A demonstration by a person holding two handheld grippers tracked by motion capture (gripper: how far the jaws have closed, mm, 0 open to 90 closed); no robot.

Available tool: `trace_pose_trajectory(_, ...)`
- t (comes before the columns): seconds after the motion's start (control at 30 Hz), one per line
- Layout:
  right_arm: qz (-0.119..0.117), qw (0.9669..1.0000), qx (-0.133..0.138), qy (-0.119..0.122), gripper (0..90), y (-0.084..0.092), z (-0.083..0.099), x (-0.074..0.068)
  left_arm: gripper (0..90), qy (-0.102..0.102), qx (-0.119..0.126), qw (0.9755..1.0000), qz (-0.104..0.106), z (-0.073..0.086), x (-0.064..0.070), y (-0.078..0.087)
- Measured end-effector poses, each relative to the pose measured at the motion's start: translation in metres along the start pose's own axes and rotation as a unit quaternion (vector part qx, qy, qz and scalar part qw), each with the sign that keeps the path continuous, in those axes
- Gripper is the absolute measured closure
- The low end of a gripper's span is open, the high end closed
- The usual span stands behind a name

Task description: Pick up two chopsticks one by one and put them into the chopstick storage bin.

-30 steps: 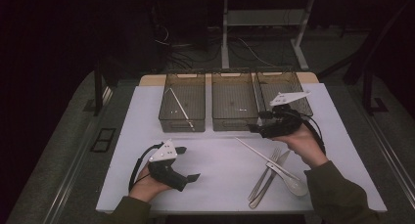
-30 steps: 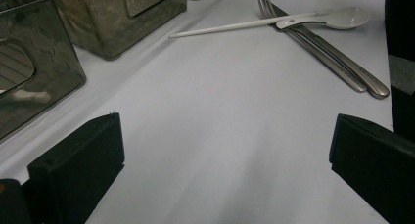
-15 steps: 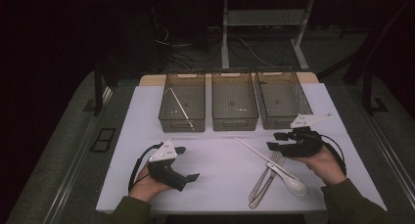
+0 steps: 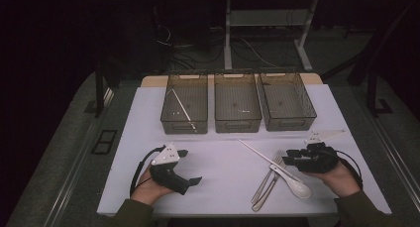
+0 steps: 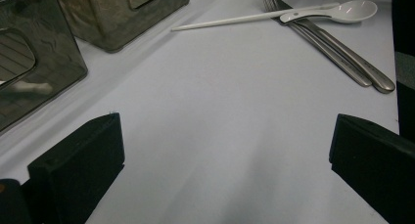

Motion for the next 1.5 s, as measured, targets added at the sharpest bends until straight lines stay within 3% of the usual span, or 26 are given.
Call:
trace_pose_trajectory(0.33, 0.007, 0.9996, -0.028, 0.0, 70.5, 0.0, 0.021, -0.001, 0.0, -0.001, -0.002, 1.0, -0.001, 0.0, 0.0, 0.001)
trace_pose_trajectory(0.77, 0.01, 0.9981, -0.058, 0.019, 74.6, -0.013, 0.025, -0.008, 0.0, 0.0, 0.0, 1.0, 0.0, 0.0, 0.001, 0.0)
trace_pose_trajectory(1.1, 0.015, 0.9974, -0.067, 0.024, 76.1, -0.018, 0.027, -0.009, 0.0, -0.001, 0.0, 1.0, 0.0, 0.0, 0.001, -0.001)
trace_pose_trajectory(1.5, 0.029, 0.9957, -0.07, 0.054, 76.8, -0.023, 0.03, -0.011, 0.0, -0.002, 0.0, 1.0, 0.0, 0.0, 0.002, -0.001)
Point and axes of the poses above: each handheld gripper's, and its own axes: y roughly backward along the jaws, z roughly out of its underside, x roughly to its right, the point moved 1 cm from there along -y, roughly forward along the jaws, and after that the axes turned 15 degrees about z, right-handed, at the moved point
